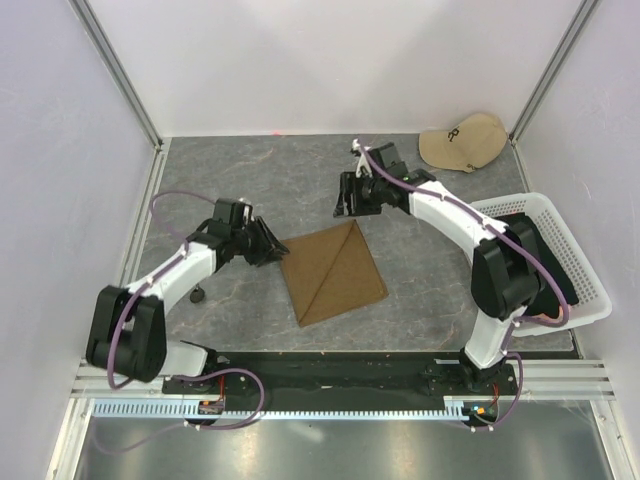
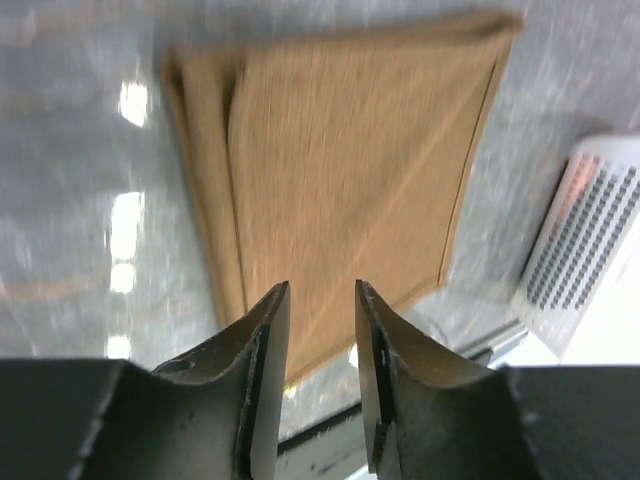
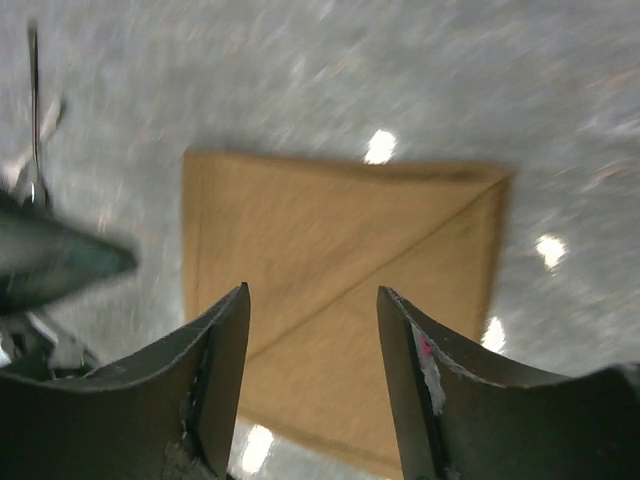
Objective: Fold the napkin into a case and place the utensils inside
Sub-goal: Smooth out the upper triangle-folded napkin at the center of the board.
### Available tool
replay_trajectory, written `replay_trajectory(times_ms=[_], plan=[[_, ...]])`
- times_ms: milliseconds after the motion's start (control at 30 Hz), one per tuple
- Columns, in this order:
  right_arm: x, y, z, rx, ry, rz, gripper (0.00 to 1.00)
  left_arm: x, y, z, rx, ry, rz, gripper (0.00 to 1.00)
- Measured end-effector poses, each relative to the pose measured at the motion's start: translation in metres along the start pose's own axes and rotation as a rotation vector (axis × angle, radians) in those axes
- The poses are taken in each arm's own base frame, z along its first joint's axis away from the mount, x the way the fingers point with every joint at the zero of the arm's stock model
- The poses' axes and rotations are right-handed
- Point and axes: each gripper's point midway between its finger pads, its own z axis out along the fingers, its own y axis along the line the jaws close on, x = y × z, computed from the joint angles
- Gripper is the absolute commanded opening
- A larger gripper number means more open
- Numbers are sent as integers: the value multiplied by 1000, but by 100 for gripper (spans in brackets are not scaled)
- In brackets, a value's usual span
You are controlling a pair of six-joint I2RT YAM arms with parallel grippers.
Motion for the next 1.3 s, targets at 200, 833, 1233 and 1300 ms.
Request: replay_trajectory(times_ms=[200,833,1233,1300], plan=[[66,47,5,-43,97,-88,27,-28,-7,31,-28,19,6,34],[185,16,29,-4,277,22,17,-12,31,56,-126,83,1,31],[173,115,10,-9,197,-243,44,-26,16,16,-56,-15,6,37],[172,136,8,-17,186,-283,45,-38,16,5,-43,-50,-15,37]])
